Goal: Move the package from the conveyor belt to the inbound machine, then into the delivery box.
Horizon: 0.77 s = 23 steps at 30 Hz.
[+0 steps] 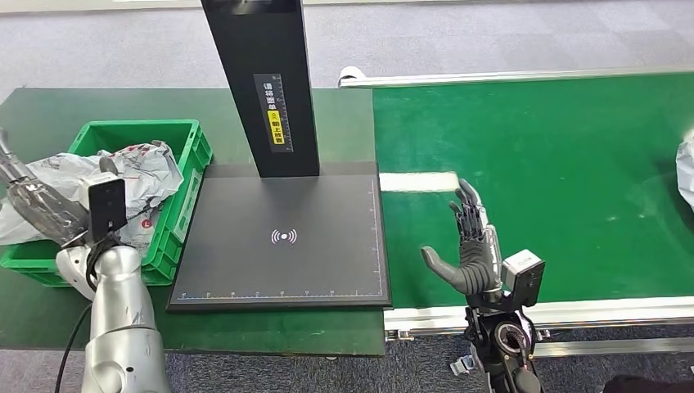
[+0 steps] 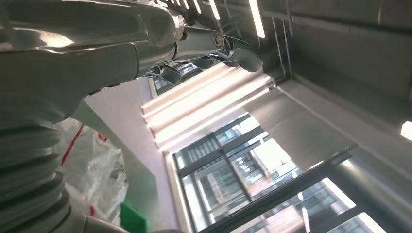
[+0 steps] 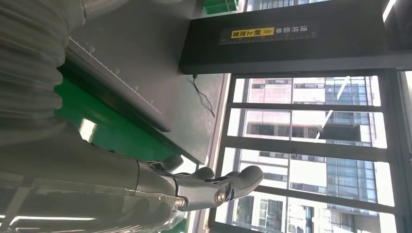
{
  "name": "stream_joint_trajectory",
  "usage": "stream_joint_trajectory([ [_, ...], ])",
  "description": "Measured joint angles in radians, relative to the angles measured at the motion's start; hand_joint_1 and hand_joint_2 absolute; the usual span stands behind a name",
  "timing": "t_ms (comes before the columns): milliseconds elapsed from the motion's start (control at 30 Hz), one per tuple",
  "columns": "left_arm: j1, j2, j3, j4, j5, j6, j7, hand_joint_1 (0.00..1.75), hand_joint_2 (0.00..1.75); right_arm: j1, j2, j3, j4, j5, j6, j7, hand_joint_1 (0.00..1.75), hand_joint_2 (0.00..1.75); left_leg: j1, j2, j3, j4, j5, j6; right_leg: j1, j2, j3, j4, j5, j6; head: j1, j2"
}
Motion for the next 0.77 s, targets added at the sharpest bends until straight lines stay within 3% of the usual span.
stream_joint_trajectory([
  [133, 0.053, -0.010, -0.112, -0.075, 0.182, -0.039, 0.008, 0.00, 1.75, 0.003, -0.002, -0.002, -0.001, -0.005, -0.007, -0.003, 0.00, 1.75, 0.000, 0.000, 0.000, 0.000, 0.000, 0.000, 0.000, 0.000, 0.000, 0.000, 0.000, 0.000, 0.000, 0.000],
  [200, 0.076, -0.001, -0.206, -0.076, 0.408, -0.177, 0.041, 0.00, 1.75, 0.008, -0.004, -0.006, -0.006, -0.011, -0.011, -0.006, 0.00, 1.75, 0.000, -0.001, 0.000, 0.000, 0.000, 0.000, 0.000, -0.001, 0.000, -0.001, 0.000, 0.000, 0.000, 0.000],
  [267, 0.100, 0.016, -0.323, -0.071, 0.603, -0.370, 0.071, 0.00, 1.75, 0.011, -0.009, -0.011, -0.012, -0.017, -0.008, -0.007, 0.00, 1.75, 0.000, -0.001, 0.000, 0.000, 0.000, 0.000, 0.000, -0.001, 0.001, -0.001, 0.000, 0.000, 0.000, 0.000],
  [367, 0.131, 0.036, -0.475, -0.064, 0.648, -0.531, 0.079, 0.00, 1.75, 0.011, -0.015, -0.017, -0.016, -0.021, 0.004, -0.007, 0.00, 1.75, -0.001, 0.000, 0.000, 0.000, 0.000, 0.001, -0.001, 0.000, 0.001, 0.000, 0.000, 0.000, 0.000, 0.000],
  [533, 0.165, 0.057, -0.610, -0.060, 0.646, -0.572, 0.082, 0.00, 1.75, 0.010, -0.021, -0.023, -0.016, -0.021, 0.011, -0.007, 0.00, 1.75, 0.000, 0.000, 0.000, 0.000, -0.001, 0.000, 0.000, 0.001, 0.000, 0.000, 0.000, 0.000, 0.000, 0.000],
  [767, 0.179, 0.078, -0.673, -0.059, 0.663, -0.609, 0.086, 0.00, 1.75, 0.010, -0.025, -0.024, -0.016, -0.021, 0.014, -0.007, 0.00, 1.75, 0.000, 0.000, 0.000, 0.000, -0.001, 0.000, 0.000, 0.001, 0.000, 0.000, 0.000, 0.000, 0.000, 0.000],
])
